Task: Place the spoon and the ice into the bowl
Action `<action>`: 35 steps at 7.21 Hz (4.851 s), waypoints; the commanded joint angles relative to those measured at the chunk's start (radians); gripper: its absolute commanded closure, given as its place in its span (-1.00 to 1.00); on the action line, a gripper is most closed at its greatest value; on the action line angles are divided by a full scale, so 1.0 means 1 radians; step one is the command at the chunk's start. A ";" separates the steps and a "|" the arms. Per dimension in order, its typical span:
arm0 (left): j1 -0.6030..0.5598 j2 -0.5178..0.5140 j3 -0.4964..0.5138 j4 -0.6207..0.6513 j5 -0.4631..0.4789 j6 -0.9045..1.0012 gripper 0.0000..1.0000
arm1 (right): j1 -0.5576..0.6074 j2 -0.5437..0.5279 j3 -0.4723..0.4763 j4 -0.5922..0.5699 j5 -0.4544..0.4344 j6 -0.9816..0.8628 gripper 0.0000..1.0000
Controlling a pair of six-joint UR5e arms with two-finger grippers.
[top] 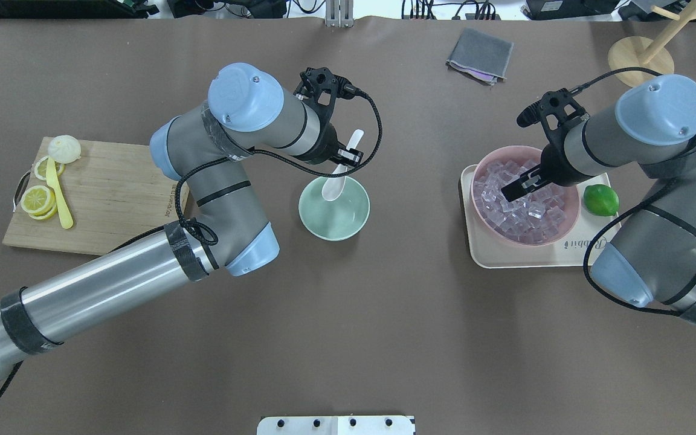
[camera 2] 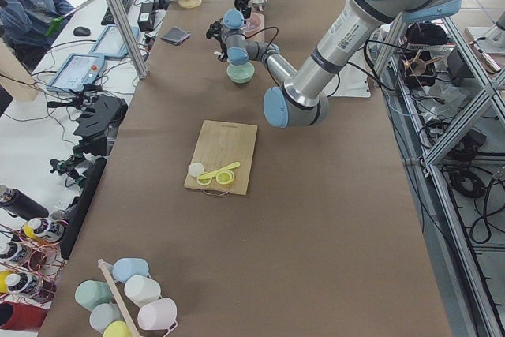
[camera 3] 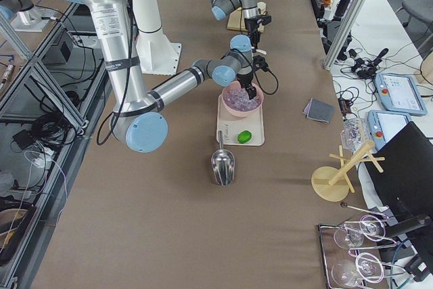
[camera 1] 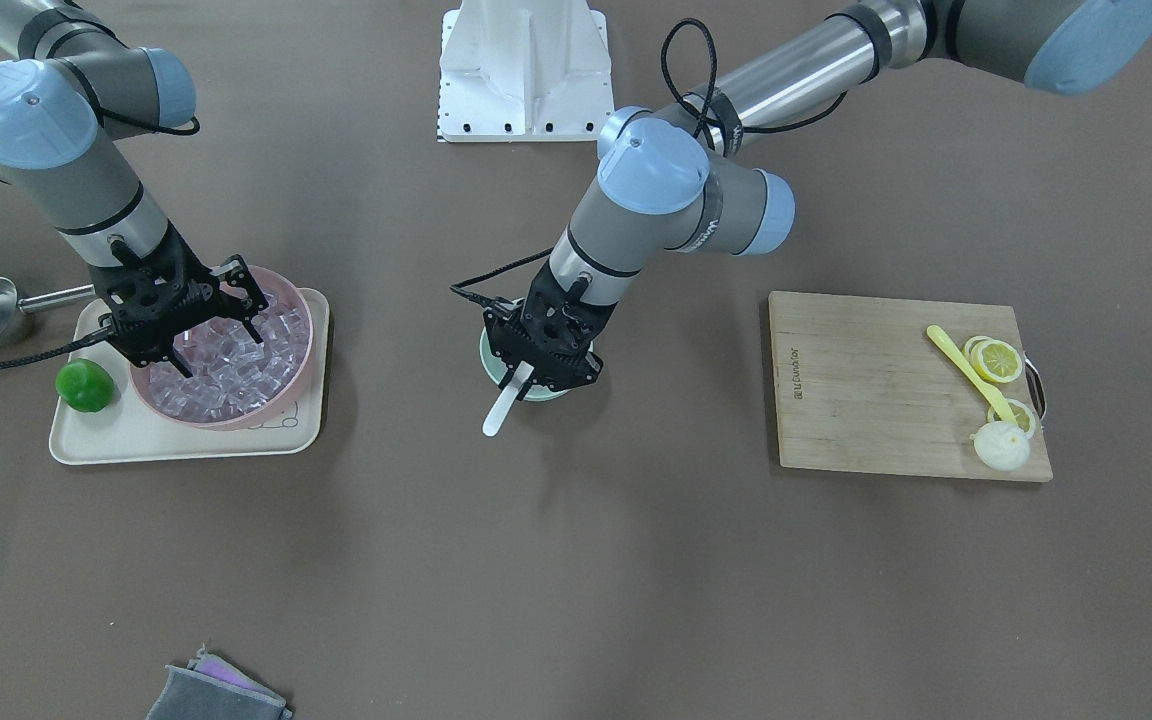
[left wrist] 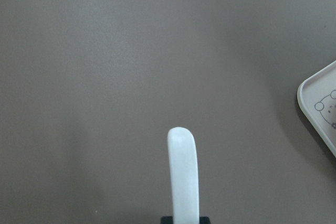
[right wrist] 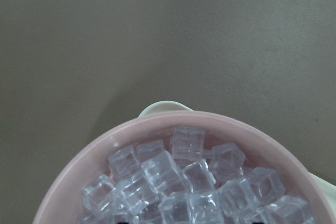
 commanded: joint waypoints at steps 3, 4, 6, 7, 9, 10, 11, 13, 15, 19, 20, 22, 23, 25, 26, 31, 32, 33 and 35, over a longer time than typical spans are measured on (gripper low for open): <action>-0.005 0.032 -0.007 -0.064 0.001 -0.040 -0.93 | -0.002 0.010 -0.041 0.004 -0.026 -0.030 -0.51; -0.018 0.044 -0.025 -0.064 -0.002 -0.037 -0.93 | -0.003 0.010 -0.041 0.005 -0.026 -0.030 -0.48; -0.094 0.153 -0.121 -0.063 -0.092 -0.027 -0.93 | -0.008 0.012 -0.050 0.010 -0.017 -0.030 -0.04; -0.151 0.179 -0.134 -0.070 -0.191 -0.025 -0.93 | -0.009 0.016 -0.056 0.008 -0.021 -0.030 0.32; -0.206 0.243 -0.177 -0.077 -0.270 0.031 -0.93 | -0.006 0.013 -0.056 0.010 -0.012 -0.034 0.77; -0.237 0.254 -0.184 -0.074 -0.273 0.071 -0.93 | -0.002 0.013 -0.053 0.010 -0.009 -0.034 1.00; -0.295 0.271 -0.185 -0.074 -0.358 0.073 -0.93 | 0.026 0.016 -0.042 0.002 0.024 -0.033 1.00; -0.472 0.355 -0.200 -0.075 -0.587 0.142 -0.93 | 0.108 0.053 0.013 -0.062 0.138 -0.031 1.00; -0.598 0.507 -0.200 -0.071 -0.687 0.393 -0.93 | 0.063 0.198 0.073 -0.186 0.144 0.130 1.00; -0.683 0.664 -0.183 -0.074 -0.729 0.546 -0.93 | -0.286 0.471 -0.095 -0.164 -0.196 0.511 1.00; -0.683 0.667 -0.172 -0.074 -0.724 0.546 -0.93 | -0.313 0.469 -0.146 -0.092 -0.233 0.513 1.00; -0.716 0.701 -0.174 -0.074 -0.714 0.544 -0.93 | -0.321 0.472 -0.212 0.002 -0.255 0.547 -0.98; -0.714 0.713 -0.187 -0.074 -0.714 0.532 -0.93 | -0.306 0.470 -0.211 0.002 -0.248 0.544 -0.99; -0.749 0.707 -0.204 -0.045 -0.714 0.536 -0.92 | -0.141 0.397 -0.135 -0.045 -0.008 0.492 -0.99; -0.777 0.713 -0.204 -0.034 -0.712 0.542 -0.92 | -0.049 0.288 -0.043 -0.081 0.071 0.389 -0.99; -0.907 0.897 -0.200 -0.020 -0.706 0.660 -0.93 | 0.375 -0.208 0.125 -0.220 0.247 -0.221 -1.00; -0.918 0.956 -0.203 -0.020 -0.692 0.686 -0.93 | 0.446 -0.285 0.121 -0.227 0.270 -0.305 -1.00; -0.964 0.987 -0.215 -0.021 -0.607 0.705 -0.94 | 0.507 -0.347 0.108 -0.219 0.279 -0.312 -1.00; -0.960 0.992 -0.214 0.023 -0.528 0.716 -0.94 | 0.584 -0.392 0.058 -0.217 0.334 -0.432 -1.00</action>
